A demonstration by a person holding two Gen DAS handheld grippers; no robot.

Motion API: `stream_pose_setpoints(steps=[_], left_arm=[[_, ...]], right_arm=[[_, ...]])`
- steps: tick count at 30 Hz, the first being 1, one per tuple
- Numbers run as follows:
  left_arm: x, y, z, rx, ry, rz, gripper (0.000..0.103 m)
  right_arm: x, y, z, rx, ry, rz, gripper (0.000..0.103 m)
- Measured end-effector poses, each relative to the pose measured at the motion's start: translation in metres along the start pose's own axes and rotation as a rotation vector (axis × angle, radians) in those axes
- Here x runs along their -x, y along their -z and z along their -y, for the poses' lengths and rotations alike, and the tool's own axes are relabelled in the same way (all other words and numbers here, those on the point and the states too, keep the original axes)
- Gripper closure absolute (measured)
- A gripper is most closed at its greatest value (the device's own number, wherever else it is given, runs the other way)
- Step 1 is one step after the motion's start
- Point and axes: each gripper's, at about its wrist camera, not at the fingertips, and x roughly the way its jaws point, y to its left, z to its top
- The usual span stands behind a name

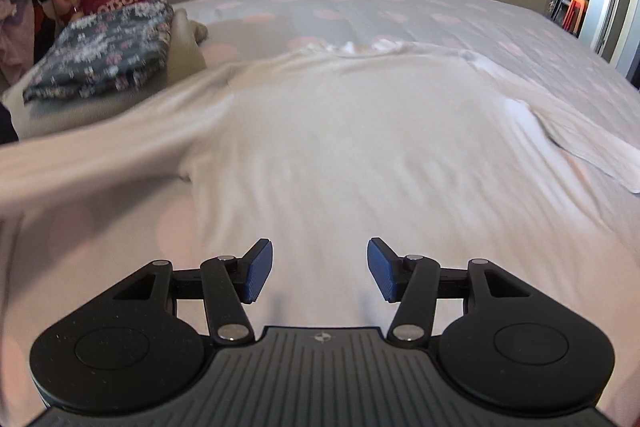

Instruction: Fold clothes

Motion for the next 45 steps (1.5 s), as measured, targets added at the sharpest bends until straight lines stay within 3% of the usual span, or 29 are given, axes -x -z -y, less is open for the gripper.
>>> stream_pose_setpoints(steps=[3, 4, 5, 6, 14, 18, 23, 25, 29, 30, 32, 34, 40, 45], left_arm=[[0.006, 0.015, 0.011, 0.049, 0.032, -0.004, 0.052], [0.007, 0.02, 0.013, 0.066, 0.039, -0.007, 0.052], [0.008, 0.024, 0.016, 0.067, 0.045, -0.014, 0.052], [0.009, 0.028, 0.02, 0.061, 0.05, -0.022, 0.052], [0.011, 0.044, 0.025, 0.053, 0.044, -0.059, 0.052], [0.012, 0.05, 0.029, 0.03, 0.058, -0.073, 0.052], [0.018, 0.061, 0.03, 0.008, 0.084, -0.104, 0.052], [0.02, 0.066, 0.027, 0.022, 0.081, -0.123, 0.052], [0.03, 0.069, 0.01, 0.083, 0.059, -0.153, 0.052], [0.033, 0.069, 0.006, 0.099, 0.053, -0.161, 0.052], [0.038, 0.07, -0.003, 0.13, 0.041, -0.176, 0.049], [0.044, 0.071, -0.013, 0.162, 0.03, -0.19, 0.046], [0.059, 0.08, -0.052, 0.301, -0.006, -0.268, 0.046], [0.069, 0.094, -0.072, 0.336, -0.023, -0.308, 0.045]], right_arm=[[-0.007, 0.015, 0.004, -0.038, -0.01, -0.011, 0.065], [-0.007, 0.017, 0.005, -0.052, -0.013, -0.004, 0.071], [-0.005, 0.018, 0.006, -0.066, -0.011, 0.006, 0.092], [-0.003, 0.018, 0.008, -0.08, -0.01, 0.016, 0.093], [0.051, -0.036, 0.028, -0.063, 0.131, 0.145, 0.093], [0.036, -0.057, 0.049, -0.091, 0.204, 0.139, 0.093], [-0.006, -0.057, 0.063, -0.125, 0.251, 0.079, 0.093], [-0.013, -0.054, 0.063, -0.127, 0.258, 0.072, 0.09], [0.0, -0.045, 0.052, -0.092, 0.262, 0.131, 0.067], [0.007, -0.042, 0.047, -0.078, 0.258, 0.159, 0.066], [0.025, -0.033, 0.031, -0.038, 0.232, 0.222, 0.065], [0.038, -0.021, 0.009, -0.002, 0.143, 0.224, 0.062], [0.031, 0.03, -0.068, 0.073, -0.134, 0.057, 0.062], [0.002, 0.074, -0.123, 0.122, -0.233, -0.086, 0.062]])
